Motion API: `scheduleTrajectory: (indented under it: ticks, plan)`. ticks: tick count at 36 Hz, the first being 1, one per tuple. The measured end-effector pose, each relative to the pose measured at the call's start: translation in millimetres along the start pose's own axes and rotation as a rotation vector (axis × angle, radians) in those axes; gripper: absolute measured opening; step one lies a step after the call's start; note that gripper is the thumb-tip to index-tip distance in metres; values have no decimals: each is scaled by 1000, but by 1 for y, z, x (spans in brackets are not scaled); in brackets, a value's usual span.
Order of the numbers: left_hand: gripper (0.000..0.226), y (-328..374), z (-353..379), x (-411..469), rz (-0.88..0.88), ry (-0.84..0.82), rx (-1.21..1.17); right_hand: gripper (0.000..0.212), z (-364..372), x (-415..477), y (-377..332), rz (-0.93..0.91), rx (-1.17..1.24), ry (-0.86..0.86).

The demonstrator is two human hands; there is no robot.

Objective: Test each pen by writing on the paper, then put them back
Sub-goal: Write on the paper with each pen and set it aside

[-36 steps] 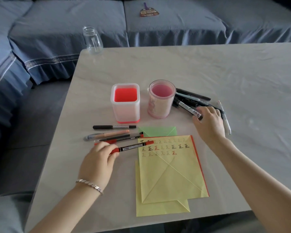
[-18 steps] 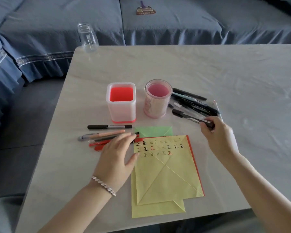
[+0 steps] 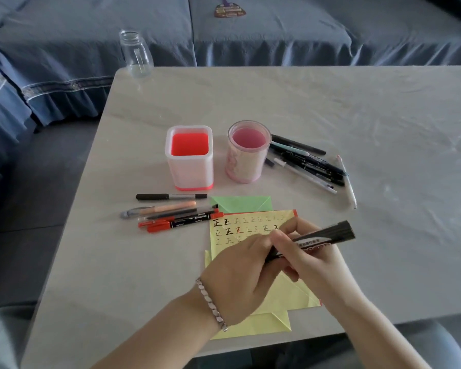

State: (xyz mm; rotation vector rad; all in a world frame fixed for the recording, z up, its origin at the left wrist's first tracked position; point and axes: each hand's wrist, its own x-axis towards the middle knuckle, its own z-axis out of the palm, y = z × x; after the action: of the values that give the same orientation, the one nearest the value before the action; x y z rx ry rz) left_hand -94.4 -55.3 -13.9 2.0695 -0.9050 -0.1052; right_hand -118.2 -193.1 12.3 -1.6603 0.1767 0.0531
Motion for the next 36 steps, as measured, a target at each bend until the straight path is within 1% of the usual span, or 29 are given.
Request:
scheduleTrajectory:
  ticks: [3, 5, 8, 11, 14, 19, 22, 24, 26, 27, 29, 30, 32, 35, 36]
  plan:
    - [38, -1, -1, -5, -11, -14, 37, 29, 11, 1, 8, -9, 67, 84]
    - [34, -2, -2, -8, -11, -14, 41, 29, 16, 1, 12, -8, 91, 100]
    - [26, -2, -5, -12, -30, -52, 4, 29, 18, -1, 17, -32, 100, 100]
    - [28, -3, -4, -15, -54, -76, -44, 31, 19, -4, 23, -82, 88, 75]
    - [29, -5, -3, -18, -88, -86, -58, 29, 20, -4, 28, -85, 103, 52]
    - [48, -12, -5, -20, -72, -137, 24, 22, 16, -4, 29, -154, 42, 33]
    - [61, -11, -9, -20, -57, -157, 146, 21, 14, -4, 27, -186, 35, 45]
    - [67, -15, -11, -20, -78, -115, 182, 26, 11, -2, 24, -184, 110, 112]
    - [53, -26, -14, -19, -128, -51, 168, 38, 3, 1, 26, -138, 180, 262]
    - [44, -36, -13, -19, -125, -13, 225, 41, -2, 2, 27, -110, 190, 341]
    - [26, -60, -7, -21, -101, 96, 369, 38, -11, 5, 30, -68, 177, 443]
    - [21, -70, -3, -22, -105, 144, 422, 36, -15, 5, 32, -50, 160, 467]
    - [20, -86, 3, -23, -100, 212, 514, 33, -19, 5, 35, -15, 130, 491]
    - [38, -98, 8, -28, -84, 237, 610, 32, -21, 3, 39, 29, 116, 508]
    - [37, -99, 8, -30, -94, 232, 625, 32, -21, 3, 40, 43, 113, 513]
